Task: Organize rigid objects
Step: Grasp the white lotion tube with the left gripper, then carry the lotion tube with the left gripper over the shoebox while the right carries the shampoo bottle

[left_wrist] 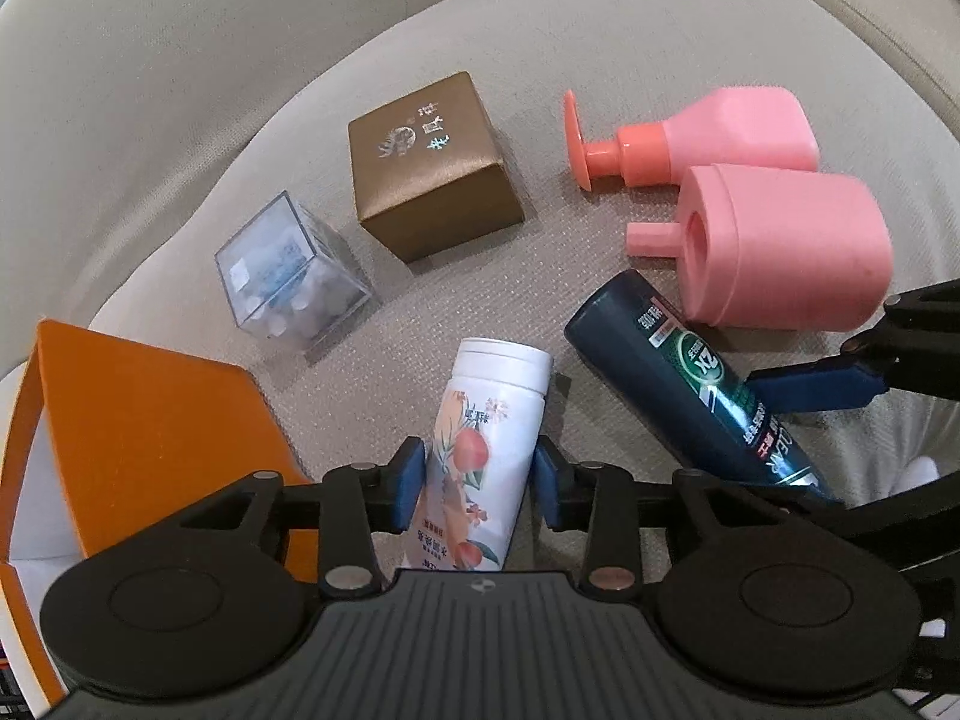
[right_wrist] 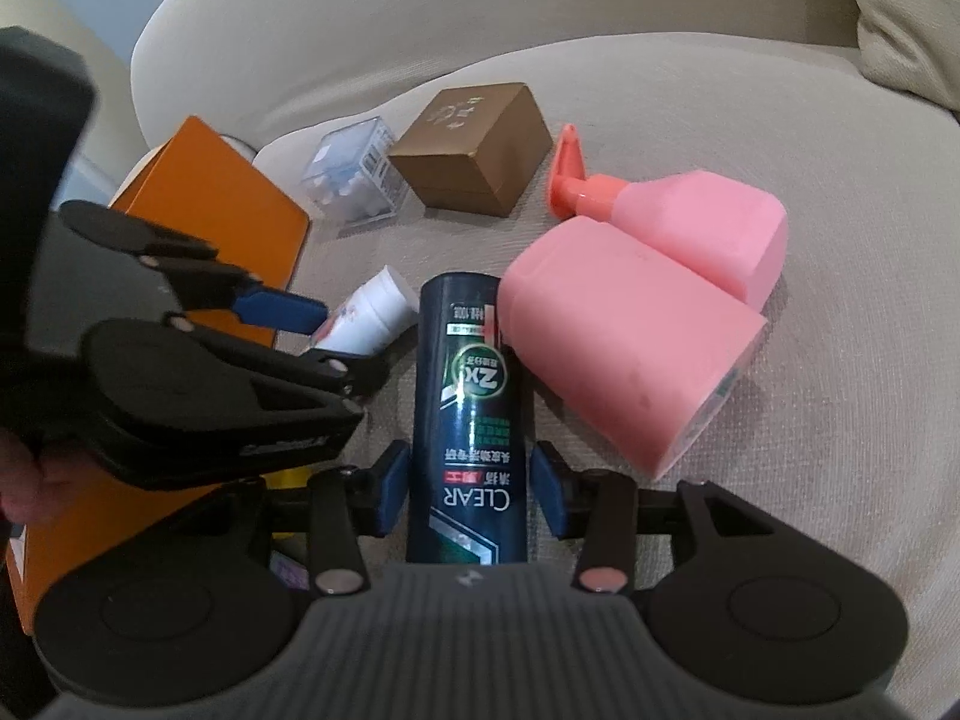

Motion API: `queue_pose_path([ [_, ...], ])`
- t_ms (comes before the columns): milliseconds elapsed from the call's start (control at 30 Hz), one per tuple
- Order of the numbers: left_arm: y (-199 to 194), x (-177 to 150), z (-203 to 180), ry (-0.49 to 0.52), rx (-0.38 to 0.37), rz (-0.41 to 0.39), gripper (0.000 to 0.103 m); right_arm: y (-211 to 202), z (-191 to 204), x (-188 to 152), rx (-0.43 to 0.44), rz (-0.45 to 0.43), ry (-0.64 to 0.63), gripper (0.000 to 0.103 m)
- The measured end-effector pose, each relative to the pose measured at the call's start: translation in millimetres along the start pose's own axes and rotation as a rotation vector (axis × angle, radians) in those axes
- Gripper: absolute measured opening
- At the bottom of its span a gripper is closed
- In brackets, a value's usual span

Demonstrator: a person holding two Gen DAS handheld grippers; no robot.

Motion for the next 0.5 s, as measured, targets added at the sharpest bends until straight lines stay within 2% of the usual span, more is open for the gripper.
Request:
queue_pose_path([
  [100,-8,0,7,-0.046,-0.041,-0.008,0.037,-1,-3,2,0.022,0.002,0.028,0.054],
  [167,-16,0,14,-0.084,-0.057,-0.024,0.028,-1,-5,4,0.026,0.005,0.048,0.054],
  [400,-41,-3,35,-0.268,-0.150,-0.068,0.026,8,-8,12,0.032,0.037,0.120,0.055],
  [433,-45,-4,37,-0.290,-0.160,-0.076,0.025,9,-10,13,0.031,0.039,0.137,0.048],
  [500,-54,-5,38,-0.330,-0.184,-0.091,0.025,10,-11,14,0.022,0.044,0.156,0.044],
])
Point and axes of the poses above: each gripper's, at about its wrist camera, not at the fingertips, and y roughly the way its jaws point, z to its left, x to its top, the point moved 7 cm from there along y, roughly the way its jaws point, and after that the axes turned 6 degrees about -z, right-handed, at the moved point
